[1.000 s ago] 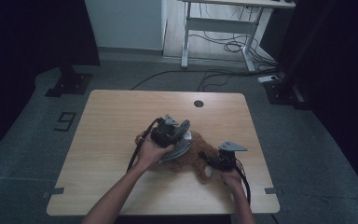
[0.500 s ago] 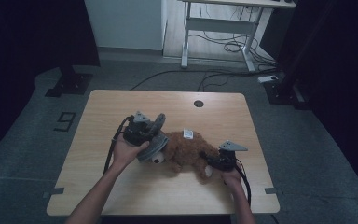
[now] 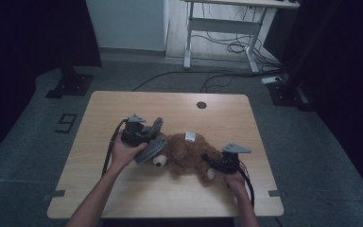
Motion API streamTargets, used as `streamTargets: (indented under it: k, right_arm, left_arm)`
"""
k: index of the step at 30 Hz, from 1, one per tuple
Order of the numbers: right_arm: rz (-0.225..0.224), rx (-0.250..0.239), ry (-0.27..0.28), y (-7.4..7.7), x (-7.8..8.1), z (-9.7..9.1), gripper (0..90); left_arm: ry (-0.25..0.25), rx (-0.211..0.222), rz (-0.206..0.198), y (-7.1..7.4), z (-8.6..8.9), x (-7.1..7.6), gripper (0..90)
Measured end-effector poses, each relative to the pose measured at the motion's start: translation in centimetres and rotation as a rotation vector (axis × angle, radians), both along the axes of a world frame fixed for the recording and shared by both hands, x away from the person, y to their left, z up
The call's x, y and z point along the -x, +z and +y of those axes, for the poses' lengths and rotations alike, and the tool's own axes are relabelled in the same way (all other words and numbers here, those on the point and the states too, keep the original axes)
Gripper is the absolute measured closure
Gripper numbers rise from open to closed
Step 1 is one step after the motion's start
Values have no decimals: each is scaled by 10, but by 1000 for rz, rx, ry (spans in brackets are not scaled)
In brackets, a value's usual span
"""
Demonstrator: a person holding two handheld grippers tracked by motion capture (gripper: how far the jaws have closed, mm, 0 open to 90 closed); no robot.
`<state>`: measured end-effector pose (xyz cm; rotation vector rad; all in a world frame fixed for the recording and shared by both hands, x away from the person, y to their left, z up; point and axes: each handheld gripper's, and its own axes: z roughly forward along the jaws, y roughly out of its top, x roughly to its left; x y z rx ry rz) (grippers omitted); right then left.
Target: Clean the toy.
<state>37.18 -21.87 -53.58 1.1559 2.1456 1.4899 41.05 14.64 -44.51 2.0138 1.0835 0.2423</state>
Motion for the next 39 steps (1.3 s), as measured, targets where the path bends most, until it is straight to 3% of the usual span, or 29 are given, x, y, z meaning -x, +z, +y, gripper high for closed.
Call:
streamTargets:
  k: [3, 7, 9, 10, 11, 13, 17, 20, 23, 25, 26, 30, 32, 35, 39]
  right_arm:
    - [10, -3, 10, 3, 2, -1, 500]
    - [15, -24, 20, 9, 5, -5, 423]
    - [26, -59, 28, 17, 7, -9, 388]
    - [12, -68, 33, 29, 10, -12, 356]
    - [12, -68, 33, 29, 10, -12, 356]
    - [-1, -94, 44, 45, 12, -15, 317]
    - [3, -94, 45, 59, 8, -15, 283]
    - [6, -129, 50, 75, 3, -17, 269]
    - [20, -112, 63, 80, 0, -14, 264]
    - [63, -75, 95, 75, -2, -7, 245]
    - [63, -75, 95, 75, -2, -7, 245]
    - [149, -15, 177, 52, 0, 14, 224]
    - [203, 4, 232, 36, 3, 27, 324]
    - [219, 37, 231, 25, 8, 34, 398]
    - [222, 20, 232, 10, 24, 35, 486]
  left_arm:
    - [-8, 5, -1, -4, 2, 4, 781]
    - [-14, -11, -38, -9, 3, 17, 784]
    - [-21, -12, -49, -11, 3, 23, 785]
    - [-27, -5, -51, -12, 5, 27, 786]
    - [-27, -5, -51, -12, 5, 27, 786]
    - [-33, 7, -50, -14, 7, 31, 787]
    - [-42, 22, -51, -17, 10, 38, 787]
    - [-54, 27, -48, -17, 12, 42, 787]
    - [-59, 25, -53, -18, 12, 47, 786]
    - [-60, 25, -61, -20, 13, 51, 786]
    - [-62, 29, -62, -21, 13, 53, 786]
    - [-70, 49, -55, -24, 17, 58, 786]
    - [-71, 44, -62, -26, 18, 62, 787]
    - [-77, 39, -65, -26, 18, 65, 787]
    - [-93, 41, -66, -29, 18, 73, 788]
